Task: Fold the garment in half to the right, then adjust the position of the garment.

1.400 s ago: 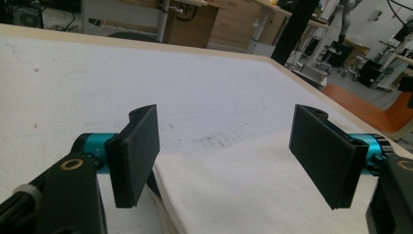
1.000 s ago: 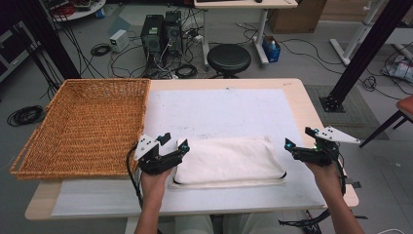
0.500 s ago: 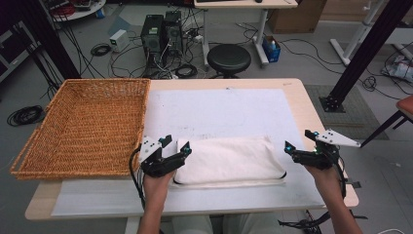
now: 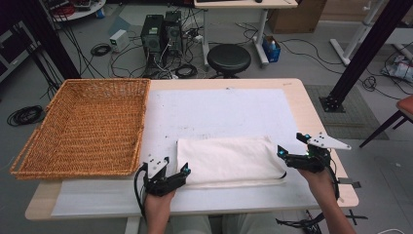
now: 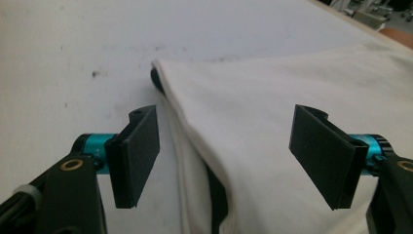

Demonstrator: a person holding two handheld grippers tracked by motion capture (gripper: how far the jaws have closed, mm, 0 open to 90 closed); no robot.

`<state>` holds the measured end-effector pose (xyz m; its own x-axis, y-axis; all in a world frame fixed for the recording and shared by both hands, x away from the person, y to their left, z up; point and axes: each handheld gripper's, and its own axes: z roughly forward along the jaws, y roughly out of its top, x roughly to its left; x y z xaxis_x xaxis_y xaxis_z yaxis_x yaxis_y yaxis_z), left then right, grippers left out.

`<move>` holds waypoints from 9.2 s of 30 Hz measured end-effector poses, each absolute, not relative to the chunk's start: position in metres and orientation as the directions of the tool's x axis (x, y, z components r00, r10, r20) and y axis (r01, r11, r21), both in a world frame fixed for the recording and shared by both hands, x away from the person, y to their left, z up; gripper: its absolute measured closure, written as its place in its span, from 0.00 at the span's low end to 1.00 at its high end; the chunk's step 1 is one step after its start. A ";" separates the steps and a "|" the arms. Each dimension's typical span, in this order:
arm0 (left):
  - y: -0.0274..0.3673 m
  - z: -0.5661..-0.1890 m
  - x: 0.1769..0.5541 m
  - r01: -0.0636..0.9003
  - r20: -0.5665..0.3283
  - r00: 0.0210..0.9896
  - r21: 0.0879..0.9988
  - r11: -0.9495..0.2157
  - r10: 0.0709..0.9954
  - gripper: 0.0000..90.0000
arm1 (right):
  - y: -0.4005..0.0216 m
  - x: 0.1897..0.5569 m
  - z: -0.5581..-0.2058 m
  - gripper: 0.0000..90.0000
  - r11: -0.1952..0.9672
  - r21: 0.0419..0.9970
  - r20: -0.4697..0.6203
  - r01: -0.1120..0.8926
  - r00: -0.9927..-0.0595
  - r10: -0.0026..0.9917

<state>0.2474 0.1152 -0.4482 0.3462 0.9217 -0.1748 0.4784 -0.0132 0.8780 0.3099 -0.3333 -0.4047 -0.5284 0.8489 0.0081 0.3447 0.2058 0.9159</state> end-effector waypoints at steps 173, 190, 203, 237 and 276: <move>0.053 -0.428 0.275 0.408 -0.322 0.357 0.898 0.163 0.877 0.33 | -0.334 0.279 -0.418 1.00 0.410 0.711 0.061 0.572 -0.631 0.774; 0.071 -0.433 0.269 0.417 -0.350 0.334 0.887 0.196 0.875 0.33 | -0.287 0.387 -0.422 0.99 0.368 0.699 0.005 0.613 -0.519 0.855; 0.075 -0.434 0.269 0.422 -0.357 0.322 0.883 0.205 0.877 0.33 | -0.295 0.310 -0.417 0.77 0.367 0.803 -0.018 0.469 -0.597 0.802; 0.082 -0.403 0.292 0.403 -0.272 0.409 0.910 0.096 0.871 0.29 | -0.366 0.291 -0.401 0.11 0.196 0.883 -0.017 0.427 -0.388 0.921; -0.036 -0.451 0.335 0.627 -0.307 0.556 0.765 -0.147 0.772 0.90 | -0.347 0.294 -0.403 0.11 0.201 0.878 -0.009 0.434 -0.405 0.914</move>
